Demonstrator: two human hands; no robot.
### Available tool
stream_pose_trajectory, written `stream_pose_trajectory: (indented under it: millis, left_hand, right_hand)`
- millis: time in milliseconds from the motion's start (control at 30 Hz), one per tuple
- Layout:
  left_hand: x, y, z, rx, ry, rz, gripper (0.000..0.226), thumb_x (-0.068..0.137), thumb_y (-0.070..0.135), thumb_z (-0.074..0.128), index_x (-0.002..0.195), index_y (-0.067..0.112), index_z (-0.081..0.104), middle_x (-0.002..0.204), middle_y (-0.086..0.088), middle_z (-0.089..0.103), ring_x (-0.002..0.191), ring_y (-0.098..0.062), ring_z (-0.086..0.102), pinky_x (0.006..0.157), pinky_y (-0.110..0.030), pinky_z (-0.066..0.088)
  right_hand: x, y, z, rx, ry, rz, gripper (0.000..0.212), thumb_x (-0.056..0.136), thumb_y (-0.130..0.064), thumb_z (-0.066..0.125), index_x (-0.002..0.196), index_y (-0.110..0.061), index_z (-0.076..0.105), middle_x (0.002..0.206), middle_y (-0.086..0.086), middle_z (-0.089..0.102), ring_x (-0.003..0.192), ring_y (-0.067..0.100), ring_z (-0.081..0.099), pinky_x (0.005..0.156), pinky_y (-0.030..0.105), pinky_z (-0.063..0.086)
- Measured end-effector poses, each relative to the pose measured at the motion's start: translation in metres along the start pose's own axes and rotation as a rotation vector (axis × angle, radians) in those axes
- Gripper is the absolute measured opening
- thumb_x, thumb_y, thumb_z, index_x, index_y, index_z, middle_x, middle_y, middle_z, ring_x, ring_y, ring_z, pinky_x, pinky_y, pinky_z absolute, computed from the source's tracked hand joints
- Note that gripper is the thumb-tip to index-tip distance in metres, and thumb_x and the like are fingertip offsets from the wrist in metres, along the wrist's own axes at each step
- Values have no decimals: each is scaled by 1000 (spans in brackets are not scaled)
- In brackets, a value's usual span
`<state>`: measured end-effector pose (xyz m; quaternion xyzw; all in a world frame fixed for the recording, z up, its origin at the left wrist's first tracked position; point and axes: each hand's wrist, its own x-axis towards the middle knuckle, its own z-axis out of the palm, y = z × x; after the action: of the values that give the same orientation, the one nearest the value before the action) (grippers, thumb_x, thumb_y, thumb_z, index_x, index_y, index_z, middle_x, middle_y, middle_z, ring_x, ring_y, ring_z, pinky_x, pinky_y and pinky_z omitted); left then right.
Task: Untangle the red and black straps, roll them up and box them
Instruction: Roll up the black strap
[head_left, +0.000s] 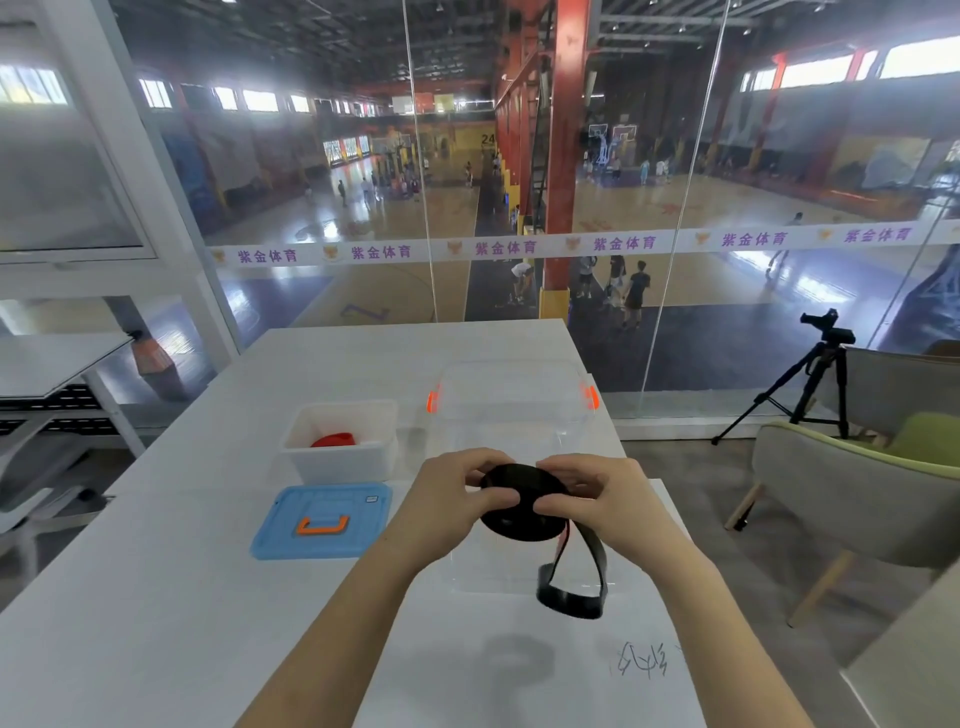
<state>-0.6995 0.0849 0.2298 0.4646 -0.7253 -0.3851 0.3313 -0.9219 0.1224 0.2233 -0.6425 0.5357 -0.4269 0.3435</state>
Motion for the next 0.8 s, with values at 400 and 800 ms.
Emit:
stream_pose_trajectory:
  millis: [400,800]
  left_hand:
    - [4,-6,-3,13,-71,-68,46,87,25,80,129,40,70,123,22,72,119,7,63,111,-32,48]
    - [6,1,1,-111,-10,-35,23,96,13,67,104,32,77,97,8,78,102,-12,73,90,-35,63]
  right_hand:
    - [4,0,-9,-158,-22,-24,21,82,-20,87,97,-33,81,85,-8,81,85,9,76,85,32,62]
    - [6,10,-19,2,-10,64,34,82,-11,88,111,-27,80,99,-7,84,98,12,79,101,42,60]
